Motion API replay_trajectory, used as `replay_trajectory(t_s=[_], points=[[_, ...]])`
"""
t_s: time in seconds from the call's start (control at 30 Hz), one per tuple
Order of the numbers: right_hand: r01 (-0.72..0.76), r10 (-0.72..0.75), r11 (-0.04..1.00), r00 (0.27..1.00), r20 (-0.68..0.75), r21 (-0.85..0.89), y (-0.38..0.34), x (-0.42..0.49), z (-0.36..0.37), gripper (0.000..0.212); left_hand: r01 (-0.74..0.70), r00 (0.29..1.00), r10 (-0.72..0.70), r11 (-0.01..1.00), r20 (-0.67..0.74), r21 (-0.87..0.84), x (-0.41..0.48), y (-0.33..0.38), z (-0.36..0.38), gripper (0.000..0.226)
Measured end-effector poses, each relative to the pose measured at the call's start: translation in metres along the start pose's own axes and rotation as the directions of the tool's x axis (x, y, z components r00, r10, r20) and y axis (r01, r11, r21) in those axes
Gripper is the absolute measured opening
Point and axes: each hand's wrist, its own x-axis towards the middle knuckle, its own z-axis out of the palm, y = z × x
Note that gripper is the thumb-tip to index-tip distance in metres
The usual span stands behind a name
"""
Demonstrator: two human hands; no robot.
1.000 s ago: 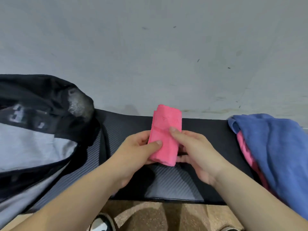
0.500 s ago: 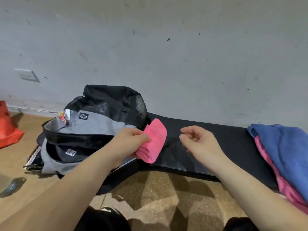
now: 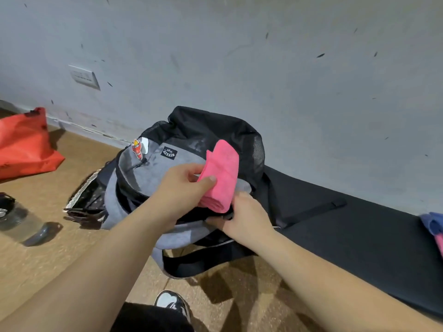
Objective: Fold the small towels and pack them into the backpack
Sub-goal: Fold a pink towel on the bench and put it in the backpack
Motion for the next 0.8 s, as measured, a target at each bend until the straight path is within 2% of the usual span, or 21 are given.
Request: replay_trajectory(t_s=[0.07,0.1,0.13,0.23,0.3,0.37,0.4,0.43,0.47,0.5,0.53,0.57,0.6,0.63,0.67,0.7,0.73,0.8], points=[[0.006,-0.009,0.995,0.999,-0.039,-0.099,-0.002,0.005,0.008,0.036,0.003,1.000,-0.003,1.000,0.007,-0.027,-0.005,0.002,-0.004,0.017],[-0.019,0.016,0.996,0.999,-0.039,-0.090,0.003,0.009,0.010,0.026,0.009,1.000,-0.009,0.999,0.011,-0.043,-0.008,0.004,-0.006,0.016],[-0.061,0.061,0.998,0.998,-0.028,-0.012,0.007,0.013,0.008,0.020,0.017,1.000,-0.016,0.997,0.014,-0.071,-0.011,0.007,-0.008,0.016],[-0.195,0.236,0.922,0.968,-0.086,0.336,0.020,0.037,-0.011,0.025,-0.009,1.000,0.007,0.994,-0.017,-0.108,-0.017,0.014,-0.016,0.017],[-0.286,0.393,0.778,0.916,-0.078,0.559,0.021,0.060,-0.035,0.029,-0.037,0.999,0.035,0.997,-0.037,-0.064,-0.019,0.018,-0.022,0.017],[-0.399,0.552,0.529,0.832,0.054,0.749,0.016,0.083,-0.064,0.022,0.002,0.999,-0.004,0.999,-0.033,-0.050,-0.018,0.018,-0.029,0.019],[-0.439,0.583,0.417,0.801,0.137,0.796,0.011,0.093,-0.079,0.013,0.045,0.999,-0.045,0.998,-0.022,-0.032,-0.017,0.016,-0.032,0.023],[-0.444,0.585,0.347,0.791,0.179,0.826,0.007,0.099,-0.092,0.010,0.092,0.996,-0.092,0.996,-0.004,-0.009,-0.015,0.014,-0.034,0.023],[-0.416,0.563,0.322,0.806,0.181,0.851,0.003,0.102,-0.103,0.015,0.138,0.990,-0.138,0.990,0.012,0.008,-0.013,0.012,-0.035,0.017],[-0.367,0.539,0.332,0.830,0.145,0.869,0.002,0.104,-0.108,0.022,0.176,0.984,-0.176,0.984,0.013,0.017,-0.011,0.009,-0.033,0.009],[-0.308,0.505,0.386,0.860,0.080,0.870,0.001,0.103,-0.110,0.030,0.196,0.981,-0.196,0.980,-0.002,0.028,-0.009,0.008,-0.031,0.007],[-0.251,0.456,0.503,0.890,-0.007,0.827,0.001,0.098,-0.108,0.037,0.207,0.978,-0.206,0.977,-0.024,0.044,-0.004,0.004,-0.029,0.011],[-0.197,0.375,0.659,0.923,-0.090,0.726,0.002,0.093,-0.104,0.045,0.214,0.976,-0.212,0.975,-0.040,0.053,0.000,0.003,-0.026,0.014],[-0.160,0.274,0.821,0.952,-0.134,0.548,0.006,0.090,-0.097,0.055,0.219,0.975,-0.216,0.974,-0.049,0.059,0.004,0.001,-0.023,0.017],[-0.148,0.201,0.929,0.971,-0.126,0.340,0.011,0.088,-0.090,0.069,0.222,0.974,-0.219,0.973,-0.050,0.056,0.007,0.001,-0.019,0.018],[-0.154,0.170,0.974,0.981,-0.088,0.165,0.017,0.087,-0.083,0.080,0.227,0.973,-0.224,0.973,-0.048,0.050,0.011,0.000,-0.015,0.018],[-0.161,0.164,0.986,0.985,-0.057,0.050,0.022,0.088,-0.077,0.082,0.231,0.972,-0.230,0.972,-0.044,0.040,0.015,-0.002,-0.010,0.018],[-0.125,0.120,0.991,0.989,-0.092,-0.055,0.030,0.092,-0.070,0.059,0.251,0.968,-0.250,0.968,-0.025,0.028,0.021,-0.003,-0.003,0.021]])
